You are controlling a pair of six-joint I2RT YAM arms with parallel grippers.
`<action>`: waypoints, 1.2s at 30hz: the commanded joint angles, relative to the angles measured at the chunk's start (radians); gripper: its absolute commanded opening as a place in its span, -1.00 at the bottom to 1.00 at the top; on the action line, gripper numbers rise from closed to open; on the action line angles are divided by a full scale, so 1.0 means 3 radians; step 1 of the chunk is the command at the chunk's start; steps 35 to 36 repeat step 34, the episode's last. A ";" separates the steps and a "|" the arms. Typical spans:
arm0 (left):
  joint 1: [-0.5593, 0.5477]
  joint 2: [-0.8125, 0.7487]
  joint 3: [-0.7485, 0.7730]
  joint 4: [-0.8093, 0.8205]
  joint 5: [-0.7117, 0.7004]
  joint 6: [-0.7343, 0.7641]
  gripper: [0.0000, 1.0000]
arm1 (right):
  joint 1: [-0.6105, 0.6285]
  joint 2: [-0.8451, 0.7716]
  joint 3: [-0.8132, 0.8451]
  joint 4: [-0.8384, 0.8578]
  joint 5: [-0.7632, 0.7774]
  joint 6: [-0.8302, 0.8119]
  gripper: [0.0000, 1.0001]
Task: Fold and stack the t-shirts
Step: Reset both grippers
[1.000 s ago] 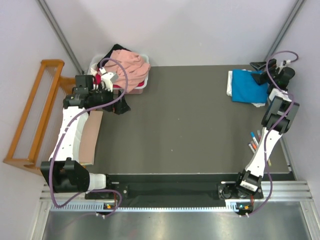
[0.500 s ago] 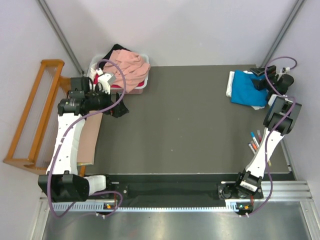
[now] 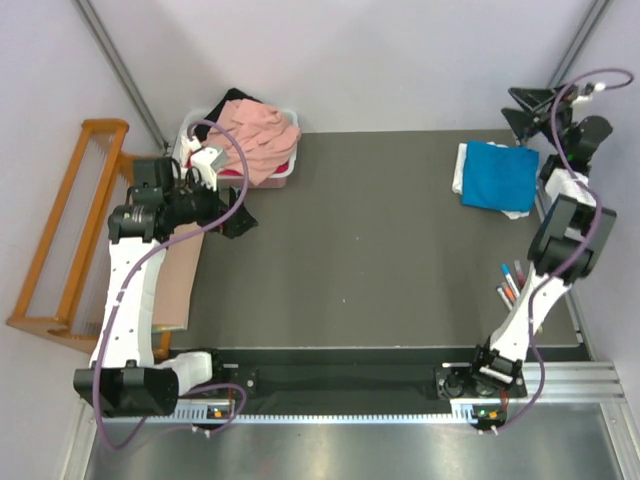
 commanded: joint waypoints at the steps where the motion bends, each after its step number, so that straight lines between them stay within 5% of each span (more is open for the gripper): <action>1: 0.0013 -0.0183 0.0054 0.0009 0.0117 -0.0013 0.98 | 0.0557 -0.1757 -0.0484 0.0268 -0.0230 -0.0505 0.99; 2: 0.0013 -0.0198 -0.0002 0.0075 0.0077 -0.0034 0.97 | 0.0671 -0.1984 -0.0622 -0.0059 -0.0236 -0.0781 0.99; 3: 0.0013 -0.0219 -0.0028 0.0106 0.0046 -0.0085 0.97 | 0.0793 -0.2209 -0.0801 -0.0528 -0.0124 -0.1614 0.99; 4: 0.0013 -0.0244 -0.0068 0.0162 0.0005 -0.0126 0.97 | 0.1043 -0.2646 -0.0843 -0.1717 0.0059 -0.2123 0.99; 6: 0.0018 -0.0290 -0.0232 0.0386 -0.0234 -0.0243 0.97 | 0.1376 -0.3164 -0.0945 -0.2676 0.0853 -0.3394 0.99; 7: 0.0023 -0.0285 -0.0288 0.0458 -0.0326 -0.0289 0.97 | 0.1737 -0.3289 -0.1042 -0.3161 0.1101 -0.3604 0.99; 11: 0.0033 -0.0214 -0.0488 0.0745 -0.0786 -0.0468 0.97 | 0.2027 -0.3678 -0.1523 -0.3738 0.1711 -0.3994 0.99; 18: 0.0043 -0.0204 -0.0897 0.1624 -0.1483 -0.0790 0.97 | 0.2103 -0.4230 -0.2550 -0.3698 0.2535 -0.4112 0.99; 29: 0.0043 0.0333 -0.1577 0.2779 -0.1657 -0.0847 0.97 | 0.2124 -0.4185 -0.2766 -0.3545 0.3088 -0.4235 0.99; 36: 0.0038 0.0681 -0.1567 0.2923 -0.1657 -0.0842 0.97 | 0.2124 -0.4032 -0.2807 -0.3417 0.3516 -0.4281 0.99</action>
